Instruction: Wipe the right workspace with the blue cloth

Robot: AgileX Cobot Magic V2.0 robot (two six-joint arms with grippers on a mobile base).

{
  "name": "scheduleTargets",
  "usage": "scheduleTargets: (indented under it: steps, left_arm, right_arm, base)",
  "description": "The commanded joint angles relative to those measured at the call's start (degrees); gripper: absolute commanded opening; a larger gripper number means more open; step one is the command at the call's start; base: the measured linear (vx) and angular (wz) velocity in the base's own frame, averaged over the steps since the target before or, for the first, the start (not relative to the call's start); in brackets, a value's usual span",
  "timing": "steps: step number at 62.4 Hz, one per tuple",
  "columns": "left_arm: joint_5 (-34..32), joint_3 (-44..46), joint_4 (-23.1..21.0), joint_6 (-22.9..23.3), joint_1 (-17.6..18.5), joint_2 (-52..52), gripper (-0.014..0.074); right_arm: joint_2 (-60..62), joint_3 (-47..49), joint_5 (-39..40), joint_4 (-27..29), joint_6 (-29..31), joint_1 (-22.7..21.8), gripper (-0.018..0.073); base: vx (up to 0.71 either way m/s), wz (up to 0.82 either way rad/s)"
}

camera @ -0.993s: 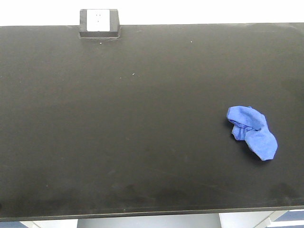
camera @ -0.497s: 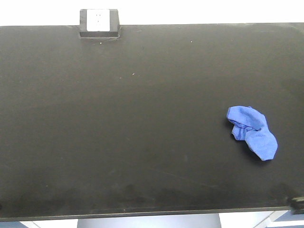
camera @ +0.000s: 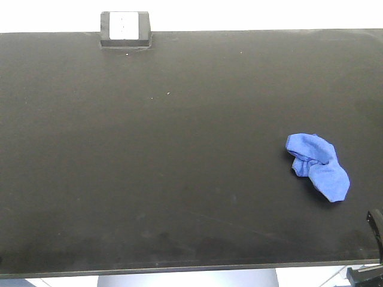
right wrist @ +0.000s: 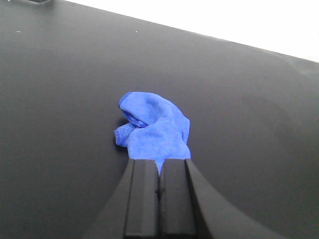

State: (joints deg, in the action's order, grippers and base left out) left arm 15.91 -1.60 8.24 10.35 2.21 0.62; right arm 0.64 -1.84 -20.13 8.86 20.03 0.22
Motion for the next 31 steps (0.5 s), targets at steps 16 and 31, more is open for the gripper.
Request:
scheduleTargets:
  steps: [16,31]
  left_arm:
    - [-4.5,-1.7,0.1,0.5,0.4,0.9,-0.0006]
    - [-4.5,-1.7,0.1,0.5,0.4,0.9,-0.0006]
  right_arm:
    - [0.6,-1.0,14.7,-6.0,-17.9,0.0,-0.0008]
    - [0.6,-1.0,16.7,-5.5,-17.8,0.0,-0.0008]
  base:
    - [0.0,0.0]
    - [0.0,0.0]
